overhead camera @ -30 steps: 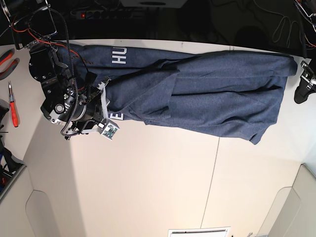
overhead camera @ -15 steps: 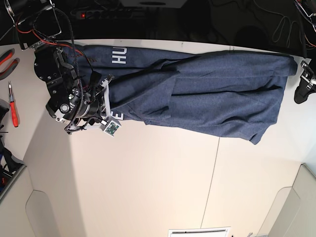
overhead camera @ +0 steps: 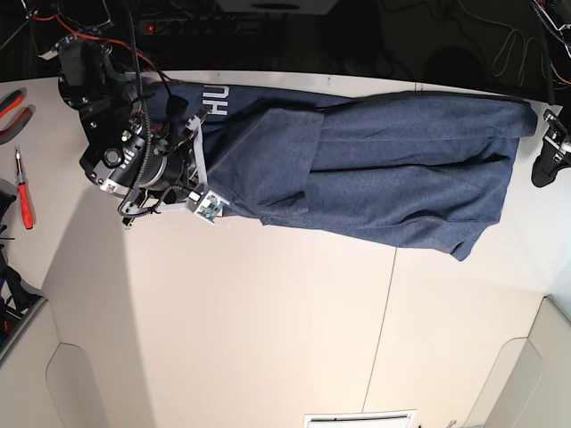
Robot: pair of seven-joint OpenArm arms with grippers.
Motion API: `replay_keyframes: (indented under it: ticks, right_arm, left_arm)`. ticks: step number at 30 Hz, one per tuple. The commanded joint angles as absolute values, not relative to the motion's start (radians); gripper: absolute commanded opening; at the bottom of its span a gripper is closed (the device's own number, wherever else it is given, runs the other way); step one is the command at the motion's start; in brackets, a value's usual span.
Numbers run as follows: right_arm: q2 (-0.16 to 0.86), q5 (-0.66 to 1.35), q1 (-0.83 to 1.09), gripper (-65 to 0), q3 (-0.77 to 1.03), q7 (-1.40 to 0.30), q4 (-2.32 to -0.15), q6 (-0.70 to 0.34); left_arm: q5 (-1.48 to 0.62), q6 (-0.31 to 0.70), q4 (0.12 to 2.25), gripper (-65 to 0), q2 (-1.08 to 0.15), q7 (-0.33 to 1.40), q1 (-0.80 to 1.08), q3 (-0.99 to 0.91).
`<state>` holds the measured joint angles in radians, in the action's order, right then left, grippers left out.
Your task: Layout the t-shirt on the table in an organized manner, then fold the t-shirt properly
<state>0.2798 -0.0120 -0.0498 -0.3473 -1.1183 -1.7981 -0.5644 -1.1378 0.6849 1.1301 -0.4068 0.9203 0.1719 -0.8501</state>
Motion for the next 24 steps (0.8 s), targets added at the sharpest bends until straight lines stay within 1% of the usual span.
replay_keyframes:
  ticks: [1, 8, 15, 24]
  right_arm:
    - [0.283, -0.01, -0.043, -65.0, -0.342, -1.121, -1.826, -0.564]
    - [0.289, -0.023, 0.04, -65.0, -0.34, -1.124, -1.849, -0.564]
    - [0.289, -0.028, 0.047, -65.0, -0.329, -1.147, -1.85, -0.563]
    - [0.288, -0.024, 0.048, -65.0, -0.223, -1.169, -1.85, -0.545]
  left_arm:
    - [-1.163, 0.698, 1.147, -55.1, -0.429, 0.91, 0.169, -0.855]
    - [-1.163, 0.698, 1.147, -55.1, -0.429, 0.91, 0.169, -0.855]
    - [-1.163, 0.698, 1.147, -55.1, -0.429, 0.91, 0.169, -0.855]
    - [-1.163, 0.698, 1.147, -55.1, -0.429, 0.91, 0.169, -0.855]
